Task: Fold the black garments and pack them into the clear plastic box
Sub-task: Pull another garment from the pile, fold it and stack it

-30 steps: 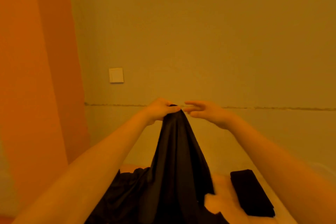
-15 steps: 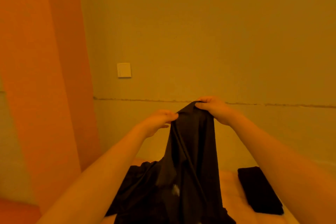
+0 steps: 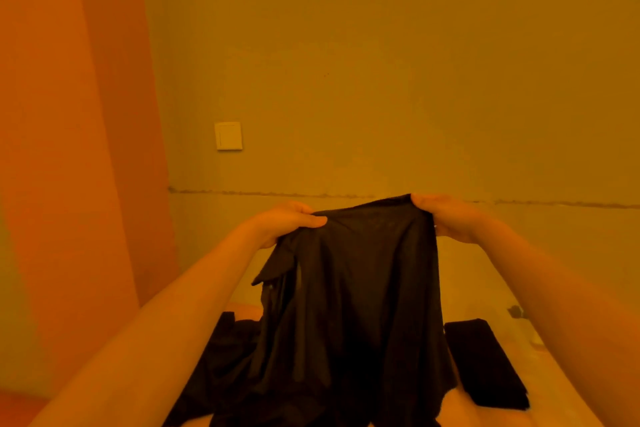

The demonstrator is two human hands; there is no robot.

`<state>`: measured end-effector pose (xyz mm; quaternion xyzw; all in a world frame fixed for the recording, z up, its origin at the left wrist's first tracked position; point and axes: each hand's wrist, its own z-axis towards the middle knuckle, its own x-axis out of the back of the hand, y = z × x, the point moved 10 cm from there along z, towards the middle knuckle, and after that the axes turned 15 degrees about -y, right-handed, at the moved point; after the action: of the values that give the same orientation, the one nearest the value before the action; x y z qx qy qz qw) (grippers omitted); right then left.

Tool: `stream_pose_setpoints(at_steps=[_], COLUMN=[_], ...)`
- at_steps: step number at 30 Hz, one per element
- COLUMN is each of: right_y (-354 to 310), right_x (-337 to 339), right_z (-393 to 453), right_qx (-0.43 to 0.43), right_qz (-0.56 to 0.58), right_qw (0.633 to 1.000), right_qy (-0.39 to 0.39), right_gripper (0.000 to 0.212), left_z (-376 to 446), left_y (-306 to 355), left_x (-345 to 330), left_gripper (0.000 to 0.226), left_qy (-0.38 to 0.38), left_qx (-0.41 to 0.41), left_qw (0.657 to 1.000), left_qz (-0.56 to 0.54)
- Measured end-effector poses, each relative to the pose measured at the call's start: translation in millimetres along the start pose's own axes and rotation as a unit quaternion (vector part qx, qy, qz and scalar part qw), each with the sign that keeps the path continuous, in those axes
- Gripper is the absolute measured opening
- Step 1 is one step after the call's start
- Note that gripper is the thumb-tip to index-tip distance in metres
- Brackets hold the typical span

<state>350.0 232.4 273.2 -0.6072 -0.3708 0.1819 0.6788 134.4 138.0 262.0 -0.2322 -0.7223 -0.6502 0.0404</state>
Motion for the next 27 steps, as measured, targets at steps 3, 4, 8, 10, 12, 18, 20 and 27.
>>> stream_pose_setpoints(at_steps=[3, 4, 8, 10, 12, 18, 20, 27], right_y=[6.8, 9.7, 22.2, 0.0, -35.7, -63.9, -62.5, -53.4], right_x=[8.9, 13.0, 14.3, -6.6, -49.7, -114.3, -106.7, -68.1], right_z=[-0.1, -1.0, -8.8, -4.0, 5.7, 26.4, 29.5, 18.0], right_qx=[0.017, 0.018, -0.082, -0.059, 0.042, 0.090, 0.116, 0.127], right_qz=[0.059, 0.077, -0.097, -0.189, -0.147, -0.161, -0.144, 0.042], right_qw=[0.998, 0.997, 0.992, 0.980, 0.987, 0.973, 0.977, 0.990], right_qy=[0.008, 0.012, 0.008, 0.006, -0.039, -0.140, -0.111, -0.044], right_gripper=[0.026, 0.028, 0.031, 0.026, 0.038, 0.021, 0.014, 0.017], left_z=[-5.5, -8.3, -10.3, -3.9, 5.6, 4.8, -1.0, -8.6], left_y=[9.4, 12.5, 25.6, 36.2, 48.5, 65.3, 58.2, -17.0], left_x=[10.1, 12.5, 17.4, 6.3, -11.1, -6.6, -2.0, -21.7], left_gripper=[0.025, 0.022, 0.025, 0.031, 0.026, 0.036, 0.032, 0.018], left_qy=[0.010, 0.012, 0.041, 0.041, 0.034, 0.148, 0.143, -0.026], left_qx=[0.018, 0.018, -0.003, -0.007, -0.022, -0.063, -0.088, 0.003], left_qw=[0.998, 0.997, 0.998, 0.997, 0.995, 0.975, 0.980, 1.000], left_qz=[0.064, 0.068, 0.045, 0.061, 0.089, 0.151, 0.109, 0.007])
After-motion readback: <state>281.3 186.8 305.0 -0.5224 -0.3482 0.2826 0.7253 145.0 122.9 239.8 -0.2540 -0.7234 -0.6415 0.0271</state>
